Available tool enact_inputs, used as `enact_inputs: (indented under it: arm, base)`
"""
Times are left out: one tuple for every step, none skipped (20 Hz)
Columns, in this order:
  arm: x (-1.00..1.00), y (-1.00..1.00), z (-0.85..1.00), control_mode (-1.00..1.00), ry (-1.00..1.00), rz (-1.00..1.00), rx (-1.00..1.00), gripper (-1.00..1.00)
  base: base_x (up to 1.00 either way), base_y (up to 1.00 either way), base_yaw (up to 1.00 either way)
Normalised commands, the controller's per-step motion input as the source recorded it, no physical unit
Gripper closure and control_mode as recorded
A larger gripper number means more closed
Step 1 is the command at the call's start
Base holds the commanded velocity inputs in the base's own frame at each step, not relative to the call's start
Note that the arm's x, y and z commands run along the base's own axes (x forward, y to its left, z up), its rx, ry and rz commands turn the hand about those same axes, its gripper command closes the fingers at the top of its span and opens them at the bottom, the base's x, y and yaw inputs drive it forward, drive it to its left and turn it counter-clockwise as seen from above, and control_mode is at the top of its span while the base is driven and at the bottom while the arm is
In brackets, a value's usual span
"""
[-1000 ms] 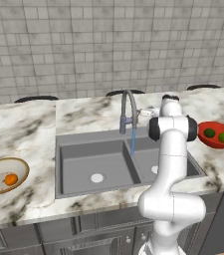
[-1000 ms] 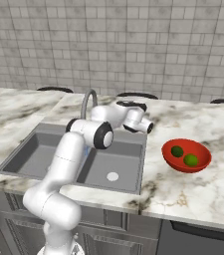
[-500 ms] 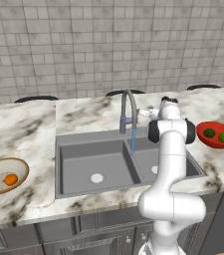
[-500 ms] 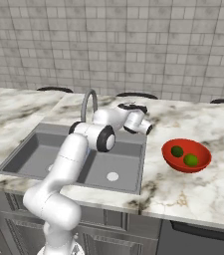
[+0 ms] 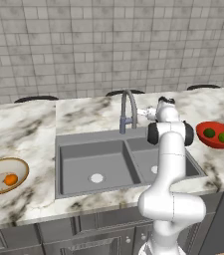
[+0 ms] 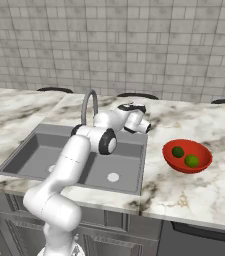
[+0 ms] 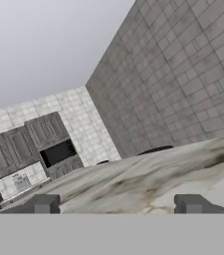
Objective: Pick the limes from the sink and place them in one bowl. Place the tangerine in the other bowl. Then turn off the sink faucet.
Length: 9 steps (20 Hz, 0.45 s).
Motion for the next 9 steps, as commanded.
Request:
enact_inputs:
  arm:
    - [0.16, 1.00, 0.00, -1.00, 0.00, 0.02, 0.00, -1.00]
    - [0.16, 1.00, 0.00, -1.00, 0.00, 0.02, 0.00, -1.00]
    - [0.16, 1.00, 0.00, -1.00, 0.00, 0.03, 0.00, -1.00]
    - [0.15, 1.00, 0.00, -1.00, 0.00, 0.03, 0.00, -1.00]
    - [0.14, 1.00, 0.00, -1.00, 0.00, 0.02, 0.00, -1.00]
    - [0.11, 1.00, -0.04, -1.00, 0.00, 0.03, -0.01, -1.00]
    - [0.10, 1.00, -0.06, -1.00, 0.00, 0.03, -0.01, -1.00]
    - [0.11, 1.00, -0.09, -1.00, 0.00, 0.03, -0.01, -1.00]
    - [0.11, 1.00, -0.10, -1.00, 0.00, 0.03, -0.01, -1.00]
  base:
    - [0.00, 0.00, 0.00]
    - [0.00, 0.00, 0.00]
    - [0.00, 0.00, 0.00]
    - [0.00, 0.00, 0.00]
    - [0.00, 0.00, 0.00]
    - [0.00, 0.00, 0.00]
    - [0.00, 0.00, 0.00]
    - [0.00, 0.00, 0.00]
    - [0.00, 0.00, 0.00]
